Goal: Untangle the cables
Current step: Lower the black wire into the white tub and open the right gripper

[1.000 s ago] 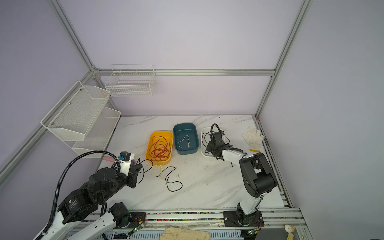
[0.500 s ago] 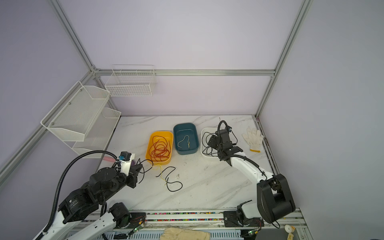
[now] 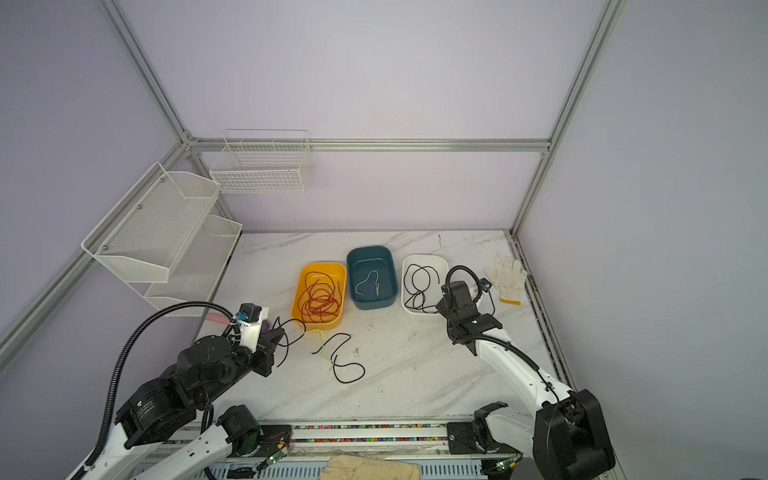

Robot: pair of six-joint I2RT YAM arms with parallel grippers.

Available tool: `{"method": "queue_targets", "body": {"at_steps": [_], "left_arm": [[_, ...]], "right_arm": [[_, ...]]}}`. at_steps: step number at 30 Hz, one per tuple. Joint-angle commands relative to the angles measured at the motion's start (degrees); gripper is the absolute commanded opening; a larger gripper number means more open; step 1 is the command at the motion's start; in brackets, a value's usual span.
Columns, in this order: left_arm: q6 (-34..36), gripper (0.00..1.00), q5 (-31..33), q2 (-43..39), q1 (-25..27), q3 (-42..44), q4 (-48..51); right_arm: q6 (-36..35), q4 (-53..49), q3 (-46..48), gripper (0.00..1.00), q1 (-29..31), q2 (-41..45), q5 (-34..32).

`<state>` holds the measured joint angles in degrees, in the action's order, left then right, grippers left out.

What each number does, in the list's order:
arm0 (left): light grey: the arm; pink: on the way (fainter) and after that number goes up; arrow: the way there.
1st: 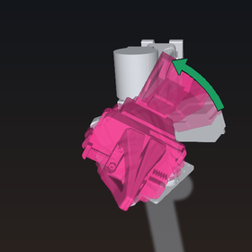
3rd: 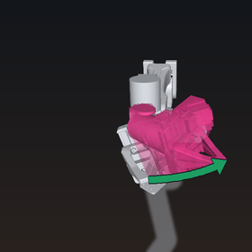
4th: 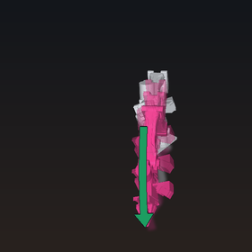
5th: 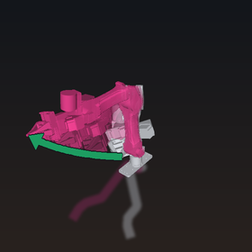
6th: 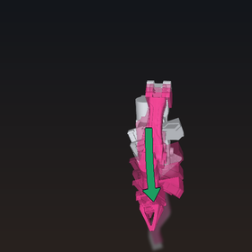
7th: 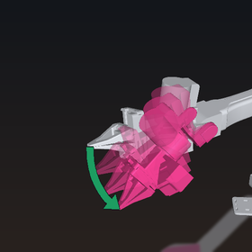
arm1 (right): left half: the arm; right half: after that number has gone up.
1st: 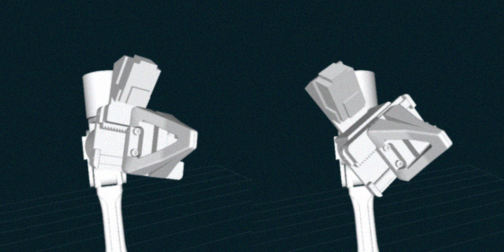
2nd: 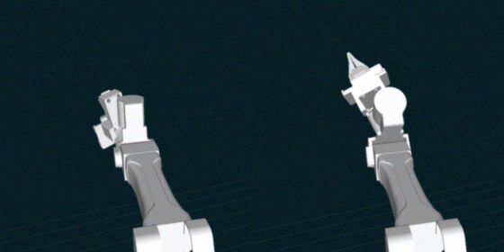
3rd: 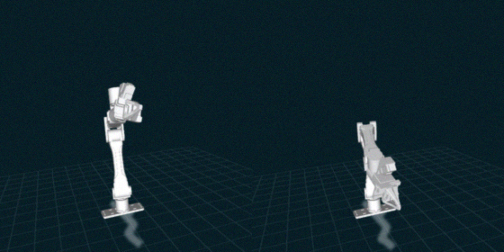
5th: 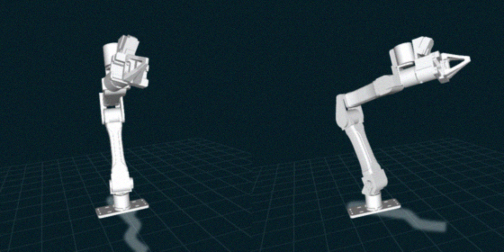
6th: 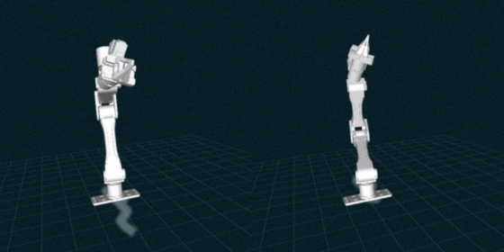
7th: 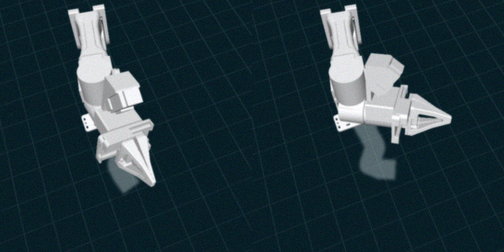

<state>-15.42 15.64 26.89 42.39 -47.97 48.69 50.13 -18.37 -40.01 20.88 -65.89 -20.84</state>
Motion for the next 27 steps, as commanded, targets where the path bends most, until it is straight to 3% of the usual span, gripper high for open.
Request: {"method": "queue_targets", "body": {"at_steps": [1,7,15,21,27], "left_arm": [[0.1,0.00,-0.1,-0.5,-0.4,1.4,-2.3],[0.1,0.00,0.0,-0.8,-0.4,1.4,-2.4],[0.0,0.00,0.3,-1.0,-0.5,1.5,-2.4],[-0.1,0.00,0.5,-1.2,-0.5,1.4,-2.3],[-0.1,0.00,0.7,-1.3,-0.5,1.6,-2.2]], "right_arm": [[2.5,-5.1,2.8,0.70,-0.2,1.9,-4.1],[2.0,-5.5,6.0,0.66,-0.2,0.0,-2.0],[-1.4,-3.3,3.8,0.63,-0.2,-4.8,-4.8],[-4.7,-1.7,2.0,0.64,-0.2,-9.8,-3.2],[-5.4,-0.7,1.1,0.63,-0.2,-9.2,-6.2]]}}
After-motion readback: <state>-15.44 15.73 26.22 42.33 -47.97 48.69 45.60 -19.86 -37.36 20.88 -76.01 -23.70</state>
